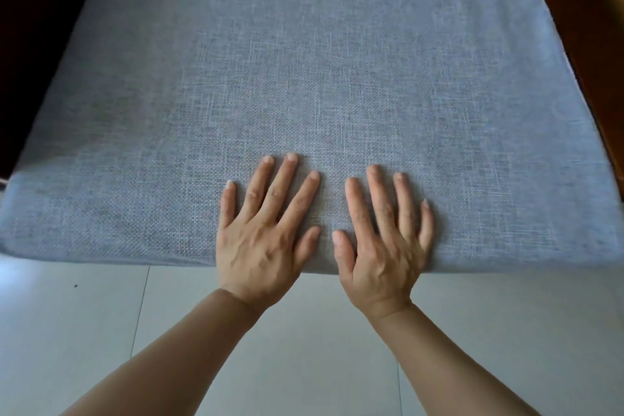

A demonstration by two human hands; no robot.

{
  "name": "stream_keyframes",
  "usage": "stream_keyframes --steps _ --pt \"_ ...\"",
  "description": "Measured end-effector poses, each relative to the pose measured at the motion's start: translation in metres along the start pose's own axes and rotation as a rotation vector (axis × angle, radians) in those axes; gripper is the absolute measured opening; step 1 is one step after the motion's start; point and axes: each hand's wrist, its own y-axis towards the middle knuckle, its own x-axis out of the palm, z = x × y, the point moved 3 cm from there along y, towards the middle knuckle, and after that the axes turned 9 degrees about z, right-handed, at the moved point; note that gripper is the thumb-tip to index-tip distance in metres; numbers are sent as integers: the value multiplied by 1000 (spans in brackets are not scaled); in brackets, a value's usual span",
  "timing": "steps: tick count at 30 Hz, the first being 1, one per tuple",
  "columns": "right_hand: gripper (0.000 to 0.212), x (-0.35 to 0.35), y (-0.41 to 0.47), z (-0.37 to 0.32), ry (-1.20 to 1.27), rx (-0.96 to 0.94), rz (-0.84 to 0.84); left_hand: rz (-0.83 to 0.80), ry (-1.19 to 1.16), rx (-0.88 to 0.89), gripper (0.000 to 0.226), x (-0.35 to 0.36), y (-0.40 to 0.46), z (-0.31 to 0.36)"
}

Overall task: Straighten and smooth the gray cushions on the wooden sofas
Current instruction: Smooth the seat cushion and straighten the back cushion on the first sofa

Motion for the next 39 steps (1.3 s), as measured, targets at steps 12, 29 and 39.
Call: stream_keyframes --steps 12,29,39 --pt "57 34 41 7 -32 -32 117 103 41 35 57 21 44 -14" --pt "65 1 49 7 68 -38 -373 -255 -35 -69 61 -3 47 -7" --pt "69 -49 98 2 132 34 -958 -721 -67 -148 64 -64 61 13"
